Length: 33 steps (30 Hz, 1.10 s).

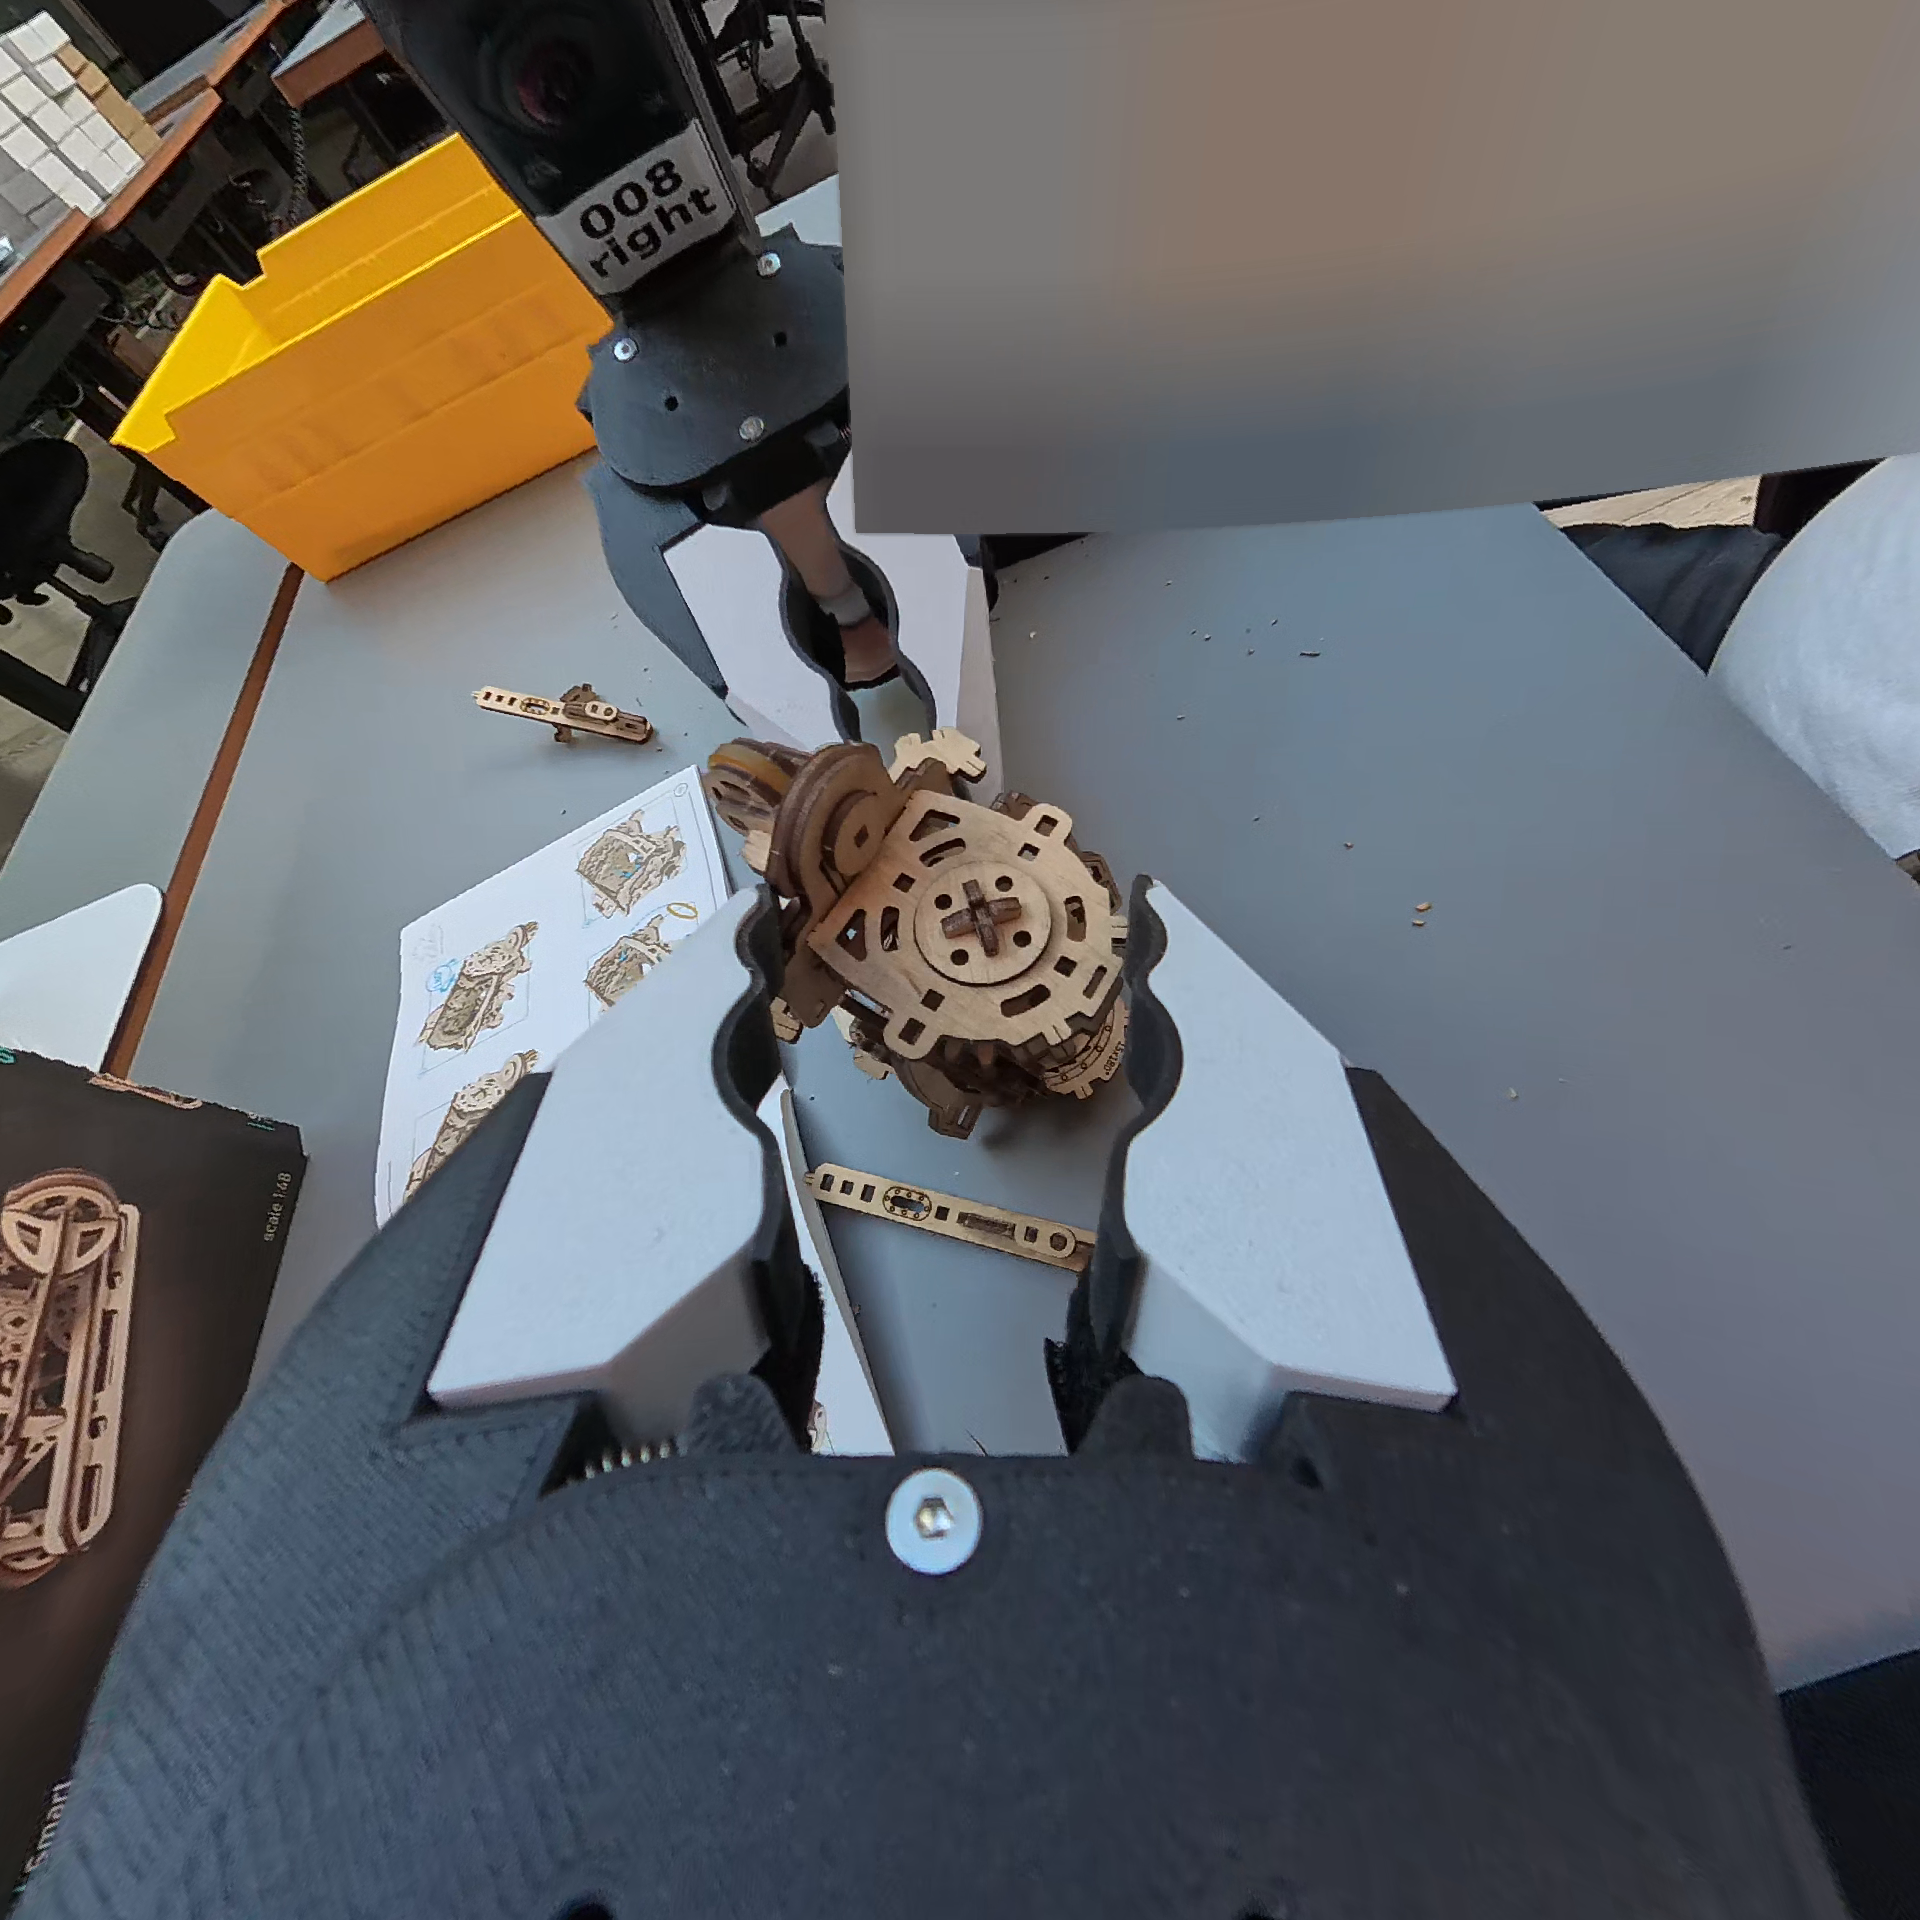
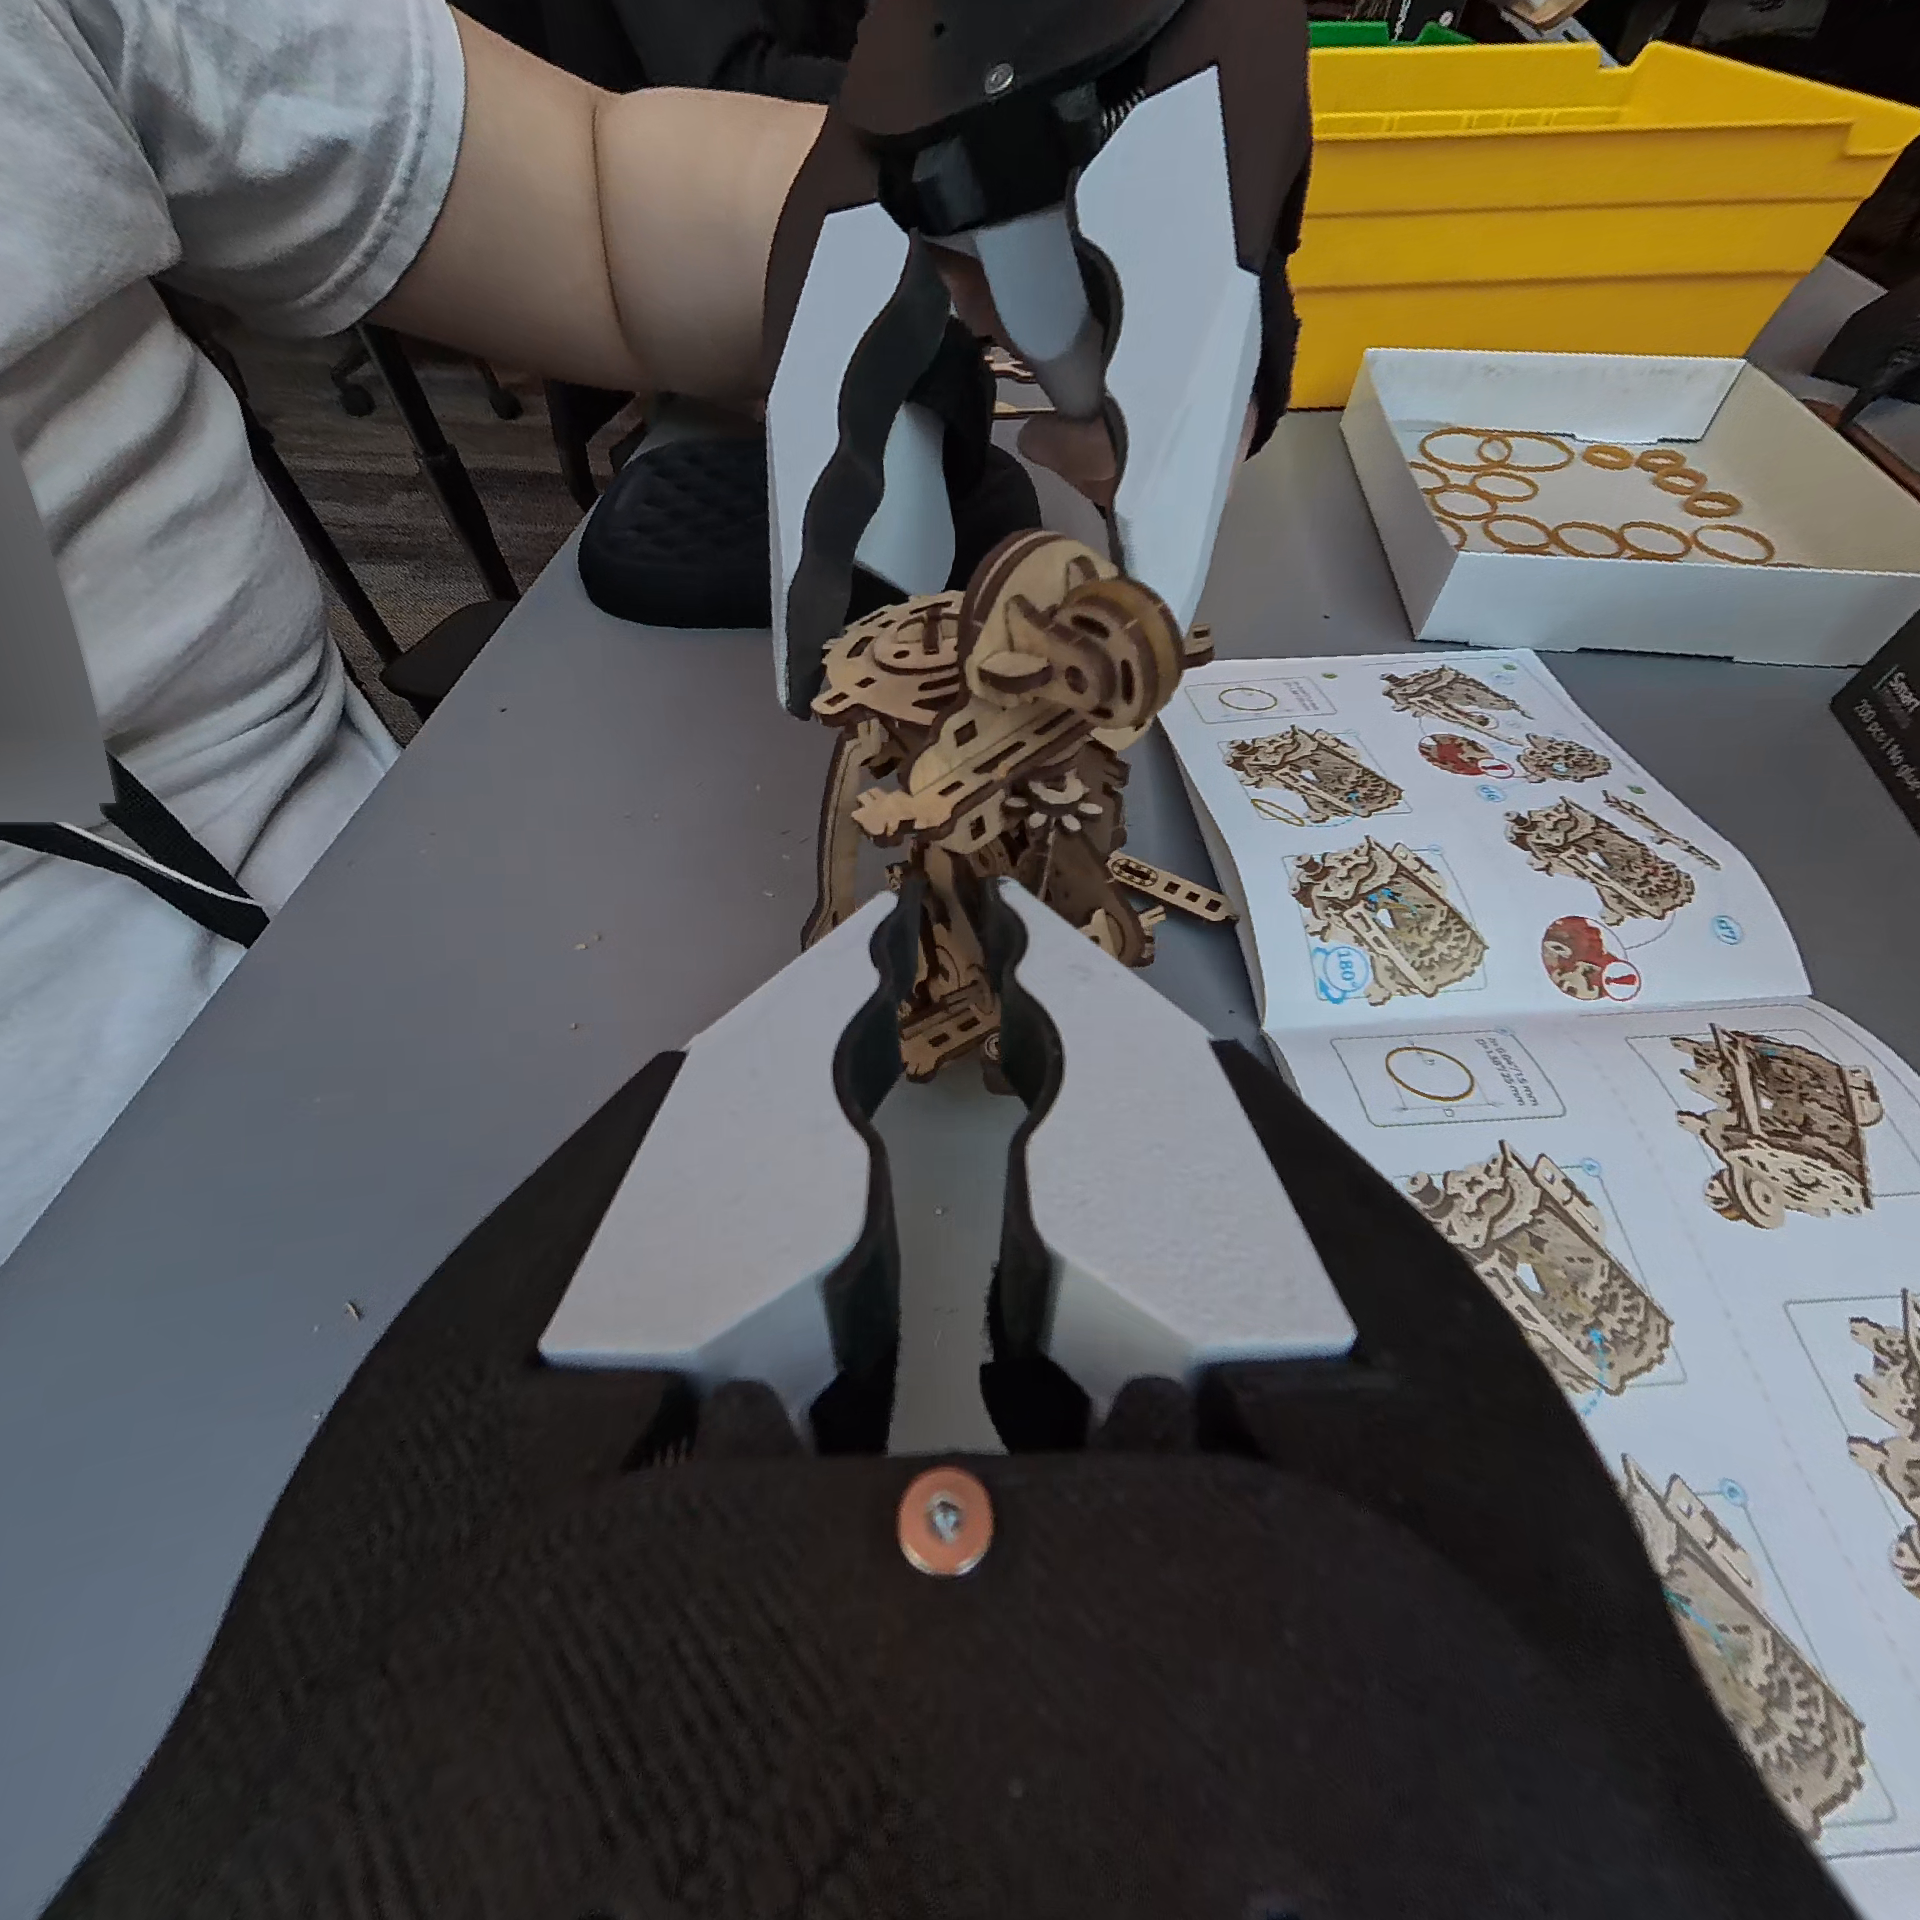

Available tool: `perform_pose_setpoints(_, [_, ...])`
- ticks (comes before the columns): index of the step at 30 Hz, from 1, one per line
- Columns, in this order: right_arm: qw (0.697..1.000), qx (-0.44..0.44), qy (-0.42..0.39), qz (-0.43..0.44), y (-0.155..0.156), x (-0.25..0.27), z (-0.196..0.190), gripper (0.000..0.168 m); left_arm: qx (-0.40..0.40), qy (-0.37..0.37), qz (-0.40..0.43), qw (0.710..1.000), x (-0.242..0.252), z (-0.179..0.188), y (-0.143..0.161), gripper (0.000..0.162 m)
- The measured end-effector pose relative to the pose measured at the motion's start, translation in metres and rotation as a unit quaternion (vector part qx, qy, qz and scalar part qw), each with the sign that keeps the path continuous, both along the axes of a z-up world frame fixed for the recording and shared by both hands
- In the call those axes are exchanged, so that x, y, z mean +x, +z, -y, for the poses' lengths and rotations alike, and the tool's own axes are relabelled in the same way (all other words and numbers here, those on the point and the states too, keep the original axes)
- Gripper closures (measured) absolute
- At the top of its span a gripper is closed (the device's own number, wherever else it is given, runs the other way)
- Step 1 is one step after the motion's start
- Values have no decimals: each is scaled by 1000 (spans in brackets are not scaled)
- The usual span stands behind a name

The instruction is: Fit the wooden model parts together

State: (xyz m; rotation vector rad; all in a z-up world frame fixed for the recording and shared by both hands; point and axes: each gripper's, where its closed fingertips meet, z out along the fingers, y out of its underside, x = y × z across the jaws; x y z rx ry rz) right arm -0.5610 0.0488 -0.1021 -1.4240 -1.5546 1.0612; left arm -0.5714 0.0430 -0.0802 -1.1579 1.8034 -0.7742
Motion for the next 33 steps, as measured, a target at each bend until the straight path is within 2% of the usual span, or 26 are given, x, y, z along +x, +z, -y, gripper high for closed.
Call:
perform_pose_setpoints(19, [1000, 23, -20, -4, 0, 0, -2, 161, 8, -31, -34, 999, 1, 0, 0, 97])
perform_pose_setpoints(33, [999, 23, -26, -13, -1, 3, 2, 161, 50, -63, -69, 994, 4, 5, 0, 97])
